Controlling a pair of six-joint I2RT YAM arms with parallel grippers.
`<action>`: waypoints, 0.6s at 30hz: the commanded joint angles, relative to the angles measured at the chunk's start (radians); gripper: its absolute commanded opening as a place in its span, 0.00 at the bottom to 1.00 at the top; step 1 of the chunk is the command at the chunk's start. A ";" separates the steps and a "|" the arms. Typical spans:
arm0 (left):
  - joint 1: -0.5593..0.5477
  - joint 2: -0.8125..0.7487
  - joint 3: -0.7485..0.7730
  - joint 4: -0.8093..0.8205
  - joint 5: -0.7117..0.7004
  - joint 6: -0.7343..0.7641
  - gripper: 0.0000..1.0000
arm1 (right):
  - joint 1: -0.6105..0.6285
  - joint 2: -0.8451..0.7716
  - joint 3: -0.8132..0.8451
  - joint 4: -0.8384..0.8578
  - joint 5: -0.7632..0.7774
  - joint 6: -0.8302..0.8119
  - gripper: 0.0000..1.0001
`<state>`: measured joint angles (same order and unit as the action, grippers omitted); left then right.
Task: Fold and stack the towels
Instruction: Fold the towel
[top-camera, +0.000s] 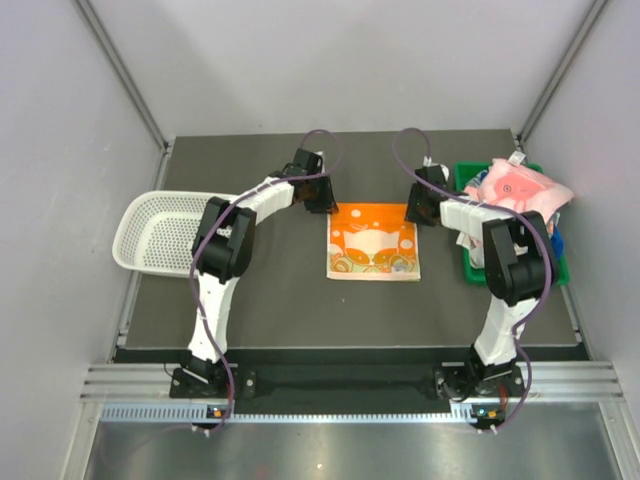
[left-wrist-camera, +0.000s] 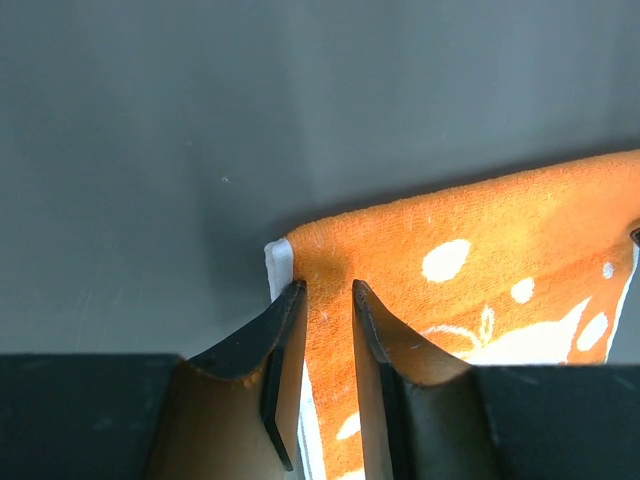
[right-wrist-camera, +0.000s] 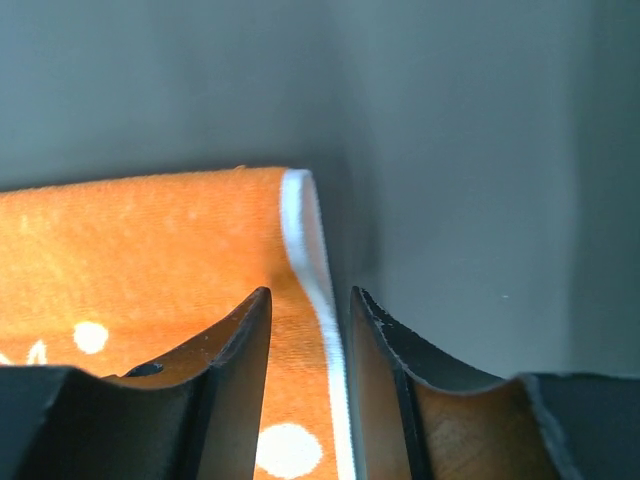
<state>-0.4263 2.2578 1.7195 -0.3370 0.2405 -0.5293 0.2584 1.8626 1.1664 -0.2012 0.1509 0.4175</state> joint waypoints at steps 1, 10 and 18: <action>0.004 -0.076 -0.018 0.007 -0.047 0.022 0.31 | -0.013 -0.049 0.025 0.028 0.067 -0.037 0.38; 0.004 -0.092 -0.026 -0.014 -0.066 0.043 0.32 | -0.007 -0.010 0.053 0.074 0.053 -0.071 0.42; 0.006 -0.116 -0.022 -0.025 -0.104 0.055 0.35 | 0.019 0.006 0.081 0.094 0.030 -0.088 0.44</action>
<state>-0.4259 2.2124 1.6867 -0.3576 0.1791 -0.4942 0.2665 1.8622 1.1740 -0.1516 0.1852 0.3504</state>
